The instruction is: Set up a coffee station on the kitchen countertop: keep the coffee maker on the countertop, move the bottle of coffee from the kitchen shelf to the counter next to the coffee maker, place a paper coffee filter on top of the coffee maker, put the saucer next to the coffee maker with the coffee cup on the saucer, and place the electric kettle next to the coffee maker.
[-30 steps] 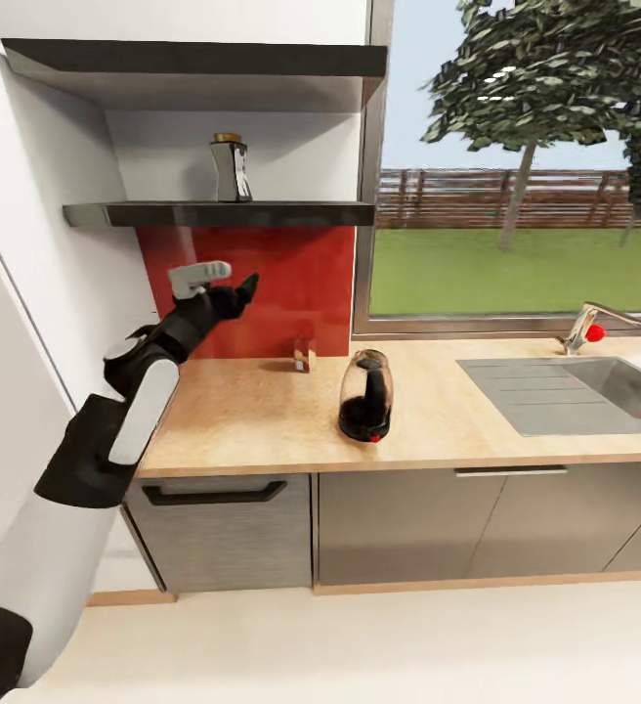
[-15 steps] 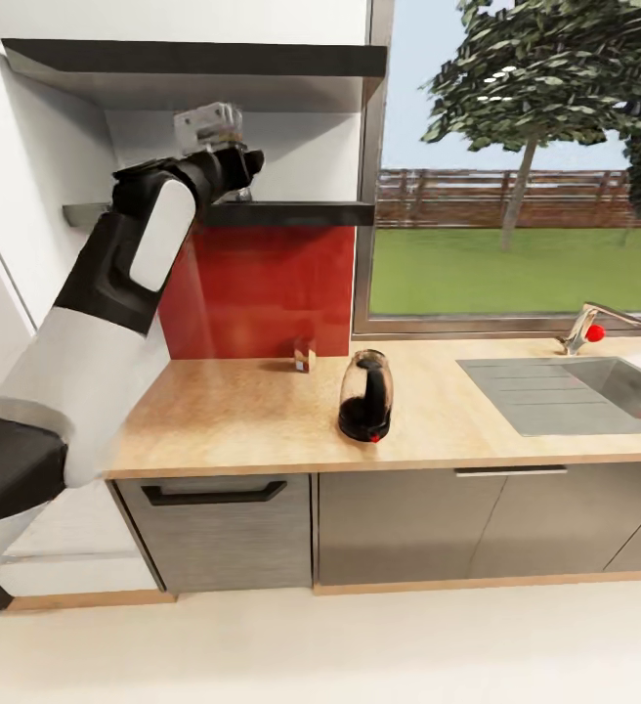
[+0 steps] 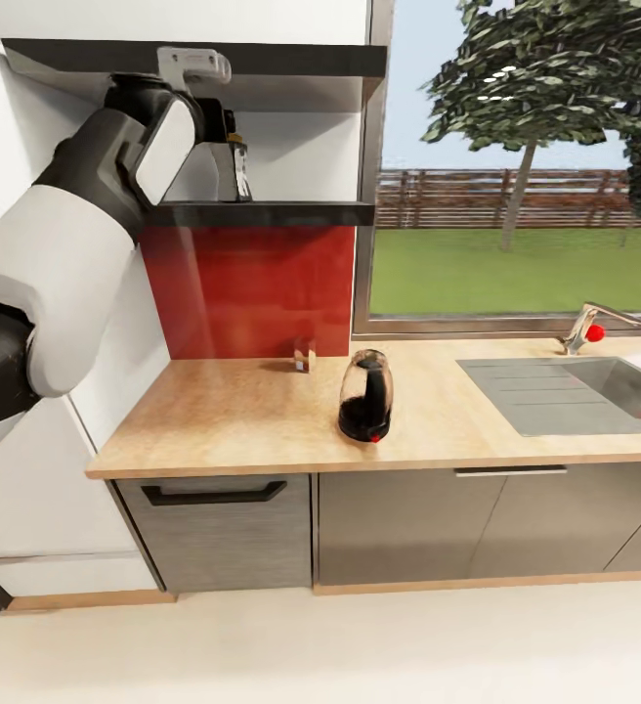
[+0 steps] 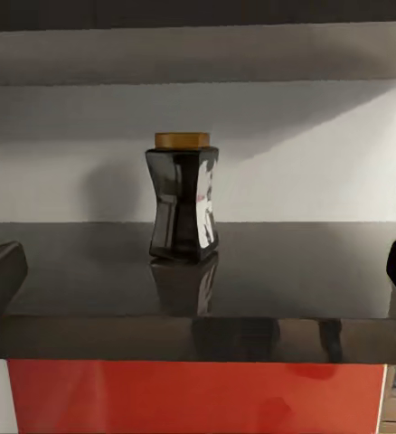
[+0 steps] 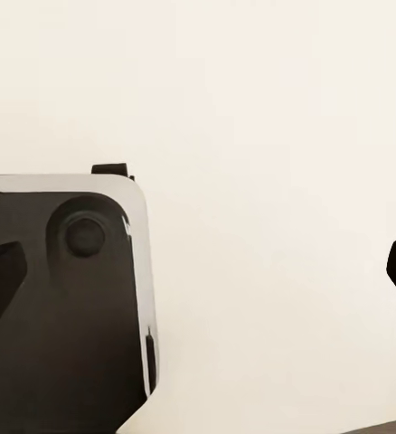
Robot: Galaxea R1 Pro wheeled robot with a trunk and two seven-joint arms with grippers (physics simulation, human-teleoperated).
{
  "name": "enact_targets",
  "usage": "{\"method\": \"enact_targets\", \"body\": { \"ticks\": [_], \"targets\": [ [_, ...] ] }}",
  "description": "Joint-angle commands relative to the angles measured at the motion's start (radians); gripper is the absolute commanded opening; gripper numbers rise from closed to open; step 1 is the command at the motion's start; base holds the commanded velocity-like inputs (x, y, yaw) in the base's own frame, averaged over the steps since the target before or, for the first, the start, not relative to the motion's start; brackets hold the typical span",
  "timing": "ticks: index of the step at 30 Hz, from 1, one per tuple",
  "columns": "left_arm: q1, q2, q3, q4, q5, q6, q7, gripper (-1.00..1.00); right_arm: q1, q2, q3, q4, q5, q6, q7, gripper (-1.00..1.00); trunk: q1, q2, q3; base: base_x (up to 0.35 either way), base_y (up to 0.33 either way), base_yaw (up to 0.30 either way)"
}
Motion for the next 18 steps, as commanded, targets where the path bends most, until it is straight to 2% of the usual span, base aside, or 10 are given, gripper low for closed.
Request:
{"method": "enact_targets", "body": {
  "ticks": [1,4,10,12,14,18],
  "targets": [
    [-0.004,-0.004,-0.006,0.006,-0.011,-0.002,0.009,1.0,-0.001,0.0,-0.006,0.0,0.01,-0.003,0.0,1.0,0.001,-0.002,-0.002,0.0,0.0,0.0],
    [0.0,-0.011,-0.001,0.013,-0.042,-0.011,0.01,1.0,-0.001,-0.001,-0.006,0.002,0.01,-0.003,0.002,1.0,0.001,-0.002,-0.002,0.0,0.0,0.0],
    [0.034,-0.011,0.0,-0.016,-0.052,-0.027,0.016,1.0,-0.001,-0.01,-0.006,0.058,0.011,0.0,0.005,1.0,0.001,-0.002,-0.002,0.0,0.0,0.0],
    [0.038,-0.011,0.0,-0.019,-0.052,-0.043,0.04,1.0,-0.001,-0.019,-0.006,0.066,0.012,0.001,0.007,1.0,0.001,-0.002,-0.002,0.022,0.0,0.0],
    [0.038,-0.01,0.001,-0.018,-0.049,-0.075,0.047,1.0,-0.001,-0.022,-0.005,0.068,0.012,0.002,0.013,1.0,0.001,-0.002,-0.002,0.256,0.0,0.0],
    [0.038,-0.008,0.001,-0.019,-0.044,-0.084,0.049,1.0,-0.001,-0.021,-0.004,0.068,0.012,0.001,0.013,1.0,0.001,-0.002,-0.002,0.312,0.001,0.0]
  ]
}}
